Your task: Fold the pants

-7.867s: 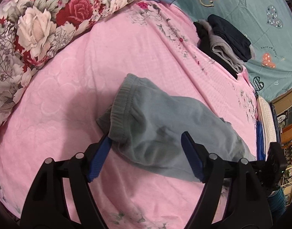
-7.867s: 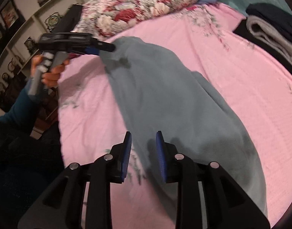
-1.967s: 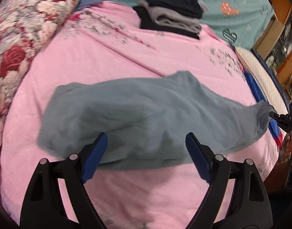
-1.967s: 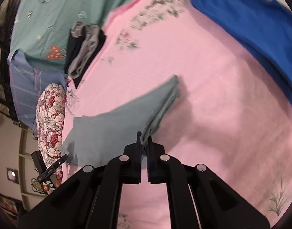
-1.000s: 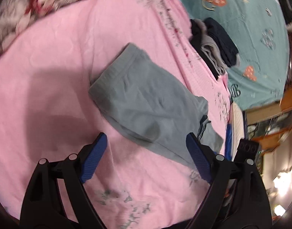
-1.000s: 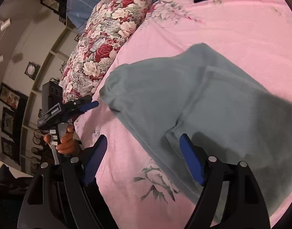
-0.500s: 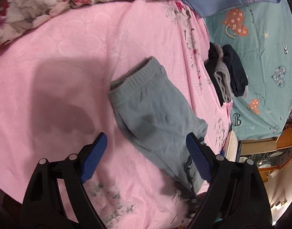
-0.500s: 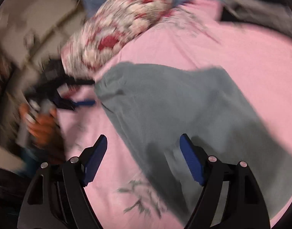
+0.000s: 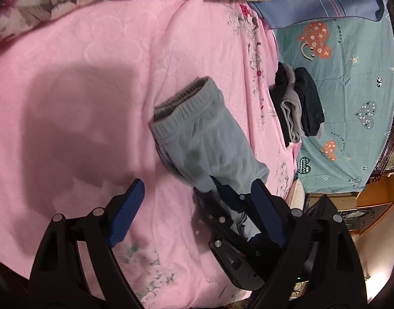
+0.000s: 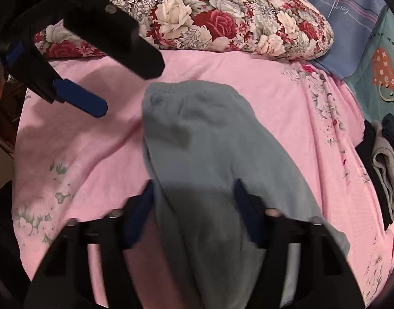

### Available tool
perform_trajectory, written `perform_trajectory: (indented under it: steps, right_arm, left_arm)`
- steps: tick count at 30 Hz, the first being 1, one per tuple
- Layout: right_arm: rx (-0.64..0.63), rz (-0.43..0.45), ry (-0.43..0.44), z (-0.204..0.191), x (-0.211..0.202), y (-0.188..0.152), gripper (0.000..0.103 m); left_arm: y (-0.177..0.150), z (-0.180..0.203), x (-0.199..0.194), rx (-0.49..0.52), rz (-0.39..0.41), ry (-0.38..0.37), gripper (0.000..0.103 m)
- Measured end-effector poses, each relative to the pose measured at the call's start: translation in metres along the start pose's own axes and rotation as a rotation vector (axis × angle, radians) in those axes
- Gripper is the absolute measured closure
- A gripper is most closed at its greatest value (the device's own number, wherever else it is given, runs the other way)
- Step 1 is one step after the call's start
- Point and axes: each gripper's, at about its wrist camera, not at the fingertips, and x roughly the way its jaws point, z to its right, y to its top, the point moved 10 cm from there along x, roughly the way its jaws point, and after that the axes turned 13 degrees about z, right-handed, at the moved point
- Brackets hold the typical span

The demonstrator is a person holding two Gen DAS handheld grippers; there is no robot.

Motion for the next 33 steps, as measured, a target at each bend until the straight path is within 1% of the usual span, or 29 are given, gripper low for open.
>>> perform_trajectory:
  steps: [2, 3, 6, 9, 11, 13, 16, 17, 18, 19, 20, 21, 22, 23, 24, 25, 27, 29, 30, 31, 33]
  right_arm:
    - [-0.022, 0.01, -0.013, 0.0, -0.003, 0.002, 0.088]
    - [-0.012, 0.014, -0.005, 0.001, -0.004, 0.003, 0.09]
    - [0.087, 0.032, 0.045, 0.009, -0.008, 0.007, 0.091]
    - [0.154, 0.051, 0.075, 0.016, -0.013, 0.01, 0.092]
    - [0.194, 0.057, 0.091, 0.019, -0.014, 0.011, 0.092]
    - [0.217, 0.065, 0.103, 0.019, -0.017, 0.012, 0.092]
    - [0.241, 0.086, 0.108, 0.022, -0.022, 0.015, 0.092]
    - [0.25, 0.089, 0.107, 0.024, -0.022, 0.015, 0.092]
    - [0.261, 0.091, 0.11, 0.024, -0.023, 0.016, 0.092]
    - [0.266, 0.092, 0.11, 0.025, -0.023, 0.016, 0.092]
    - [0.263, 0.091, 0.112, 0.024, -0.023, 0.016, 0.092]
    - [0.268, 0.088, 0.124, 0.023, -0.024, 0.016, 0.091]
    - [0.288, 0.086, 0.141, 0.024, -0.027, 0.015, 0.088]
    - [0.309, 0.093, 0.143, 0.027, -0.032, 0.015, 0.072]
    - [0.345, 0.118, 0.142, 0.036, -0.043, 0.015, 0.057]
    - [0.382, 0.135, 0.153, 0.042, -0.053, 0.013, 0.052]
    - [0.515, 0.142, 0.205, 0.061, -0.077, -0.002, 0.05]
    - [0.657, 0.153, 0.215, 0.086, -0.099, -0.026, 0.045]
    - [0.719, 0.155, 0.215, 0.097, -0.107, -0.039, 0.04]
    - [0.719, 0.155, 0.215, 0.097, -0.107, -0.039, 0.037]
    - [0.852, 0.153, 0.207, 0.117, -0.121, -0.069, 0.037]
  left_arm:
    - [-0.003, 0.006, 0.004, -0.003, -0.005, -0.016, 0.017]
    - [-0.004, 0.01, 0.005, -0.007, -0.002, -0.027, 0.017]
    - [-0.002, 0.02, 0.013, -0.013, 0.02, -0.048, 0.017]
    - [-0.003, 0.018, 0.029, -0.062, 0.01, -0.038, 0.017]
    - [-0.001, 0.013, 0.038, -0.097, 0.019, -0.019, 0.017]
    - [0.007, 0.016, 0.04, -0.1, 0.063, -0.033, 0.017]
    - [0.014, 0.018, 0.047, -0.107, 0.099, -0.028, 0.017]
    - [0.015, 0.02, 0.049, -0.093, 0.116, -0.024, 0.017]
    - [0.017, 0.02, 0.051, -0.077, 0.127, -0.007, 0.021]
    - [0.018, 0.019, 0.054, -0.063, 0.135, 0.013, 0.032]
    - [0.02, 0.016, 0.056, -0.05, 0.137, 0.033, 0.04]
    - [0.021, 0.012, 0.059, -0.034, 0.138, 0.051, 0.057]
    - [0.022, 0.009, 0.06, -0.029, 0.139, 0.059, 0.073]
    - [0.023, 0.005, 0.061, -0.032, 0.137, 0.065, 0.081]
    - [0.024, 0.001, 0.062, -0.04, 0.132, 0.063, 0.088]
    - [0.025, -0.002, 0.062, -0.05, 0.129, 0.051, 0.09]
    - [0.026, -0.004, 0.062, -0.052, 0.127, 0.038, 0.091]
    - [0.027, -0.003, 0.062, -0.037, 0.132, 0.046, 0.091]
    - [0.027, -0.002, 0.062, -0.025, 0.137, 0.053, 0.091]
    - [0.027, 0.0, 0.062, -0.01, 0.145, 0.061, 0.091]
    - [0.027, 0.004, 0.061, 0.021, 0.162, 0.079, 0.091]
